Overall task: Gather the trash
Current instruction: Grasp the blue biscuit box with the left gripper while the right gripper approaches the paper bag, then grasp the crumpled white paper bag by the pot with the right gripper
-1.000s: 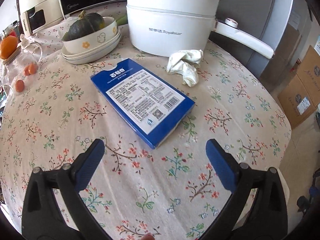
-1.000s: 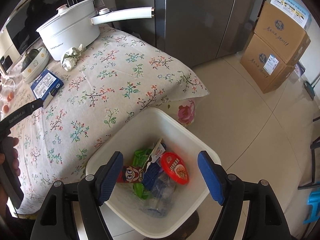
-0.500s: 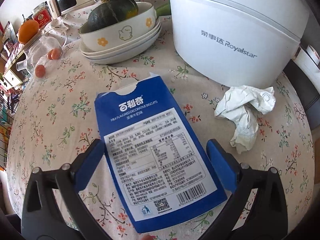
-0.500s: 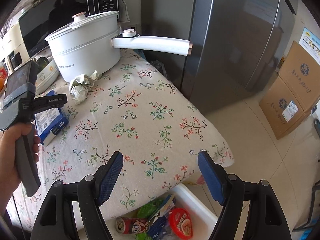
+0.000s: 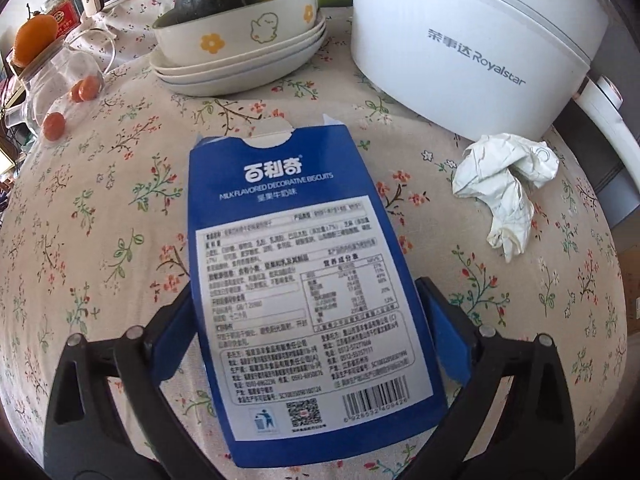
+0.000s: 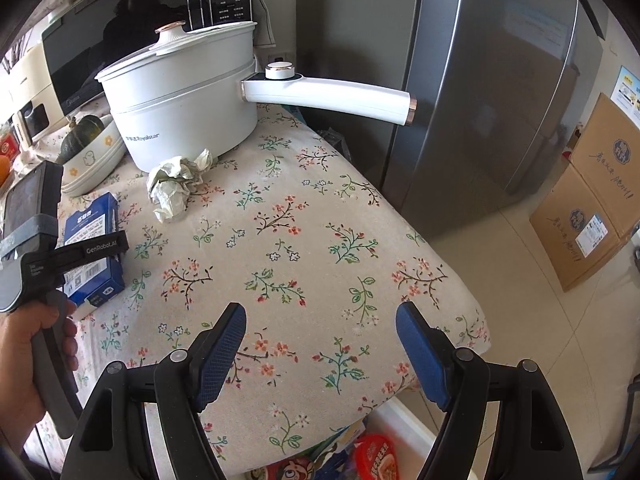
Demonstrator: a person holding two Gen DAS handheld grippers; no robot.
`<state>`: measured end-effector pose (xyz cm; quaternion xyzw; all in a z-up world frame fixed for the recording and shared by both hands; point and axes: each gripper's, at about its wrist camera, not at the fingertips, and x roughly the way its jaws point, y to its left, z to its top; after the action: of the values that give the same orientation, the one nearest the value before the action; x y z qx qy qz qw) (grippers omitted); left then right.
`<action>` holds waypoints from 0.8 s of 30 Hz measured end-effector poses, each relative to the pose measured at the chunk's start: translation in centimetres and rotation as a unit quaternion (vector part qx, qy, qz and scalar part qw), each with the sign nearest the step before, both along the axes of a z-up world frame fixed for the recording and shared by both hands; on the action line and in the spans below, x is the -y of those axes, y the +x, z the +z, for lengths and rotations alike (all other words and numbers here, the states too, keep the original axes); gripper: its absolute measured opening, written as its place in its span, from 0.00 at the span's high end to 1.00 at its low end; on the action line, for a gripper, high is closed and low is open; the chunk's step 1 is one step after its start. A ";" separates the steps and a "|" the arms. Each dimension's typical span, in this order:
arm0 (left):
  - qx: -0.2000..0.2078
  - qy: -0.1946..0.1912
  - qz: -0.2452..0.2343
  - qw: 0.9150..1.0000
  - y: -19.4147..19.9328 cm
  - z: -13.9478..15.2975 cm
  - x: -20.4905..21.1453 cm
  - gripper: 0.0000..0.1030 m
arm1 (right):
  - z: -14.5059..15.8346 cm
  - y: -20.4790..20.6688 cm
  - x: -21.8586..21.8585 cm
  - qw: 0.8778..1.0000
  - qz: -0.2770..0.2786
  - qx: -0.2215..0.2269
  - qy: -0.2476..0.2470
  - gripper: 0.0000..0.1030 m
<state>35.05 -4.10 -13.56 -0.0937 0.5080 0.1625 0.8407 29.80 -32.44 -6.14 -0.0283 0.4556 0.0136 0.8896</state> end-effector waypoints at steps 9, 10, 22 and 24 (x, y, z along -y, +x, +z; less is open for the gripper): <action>0.060 0.015 -0.131 0.989 -4.0 3.4 -3.8 0.08 | -0.6 2.8 -4.6 1.000 0.008 0.005 0.025 0.23; 0.067 0.023 -0.145 0.987 -4.7 4.0 -4.2 0.08 | -0.9 3.4 -5.5 1.000 0.012 0.006 0.028 0.23; 0.133 0.041 -0.196 0.971 -10.3 7.7 -7.8 0.08 | -3.5 9.0 -15.7 0.998 0.054 0.029 0.027 0.28; 0.136 0.040 -0.200 0.970 -10.7 7.8 -8.0 0.08 | -3.9 10.0 -16.4 0.998 0.047 0.030 0.032 0.31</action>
<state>24.30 3.85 -5.80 0.0224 0.3902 -0.0026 0.9204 39.80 -16.02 -10.06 -0.0214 0.4262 0.0691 0.9017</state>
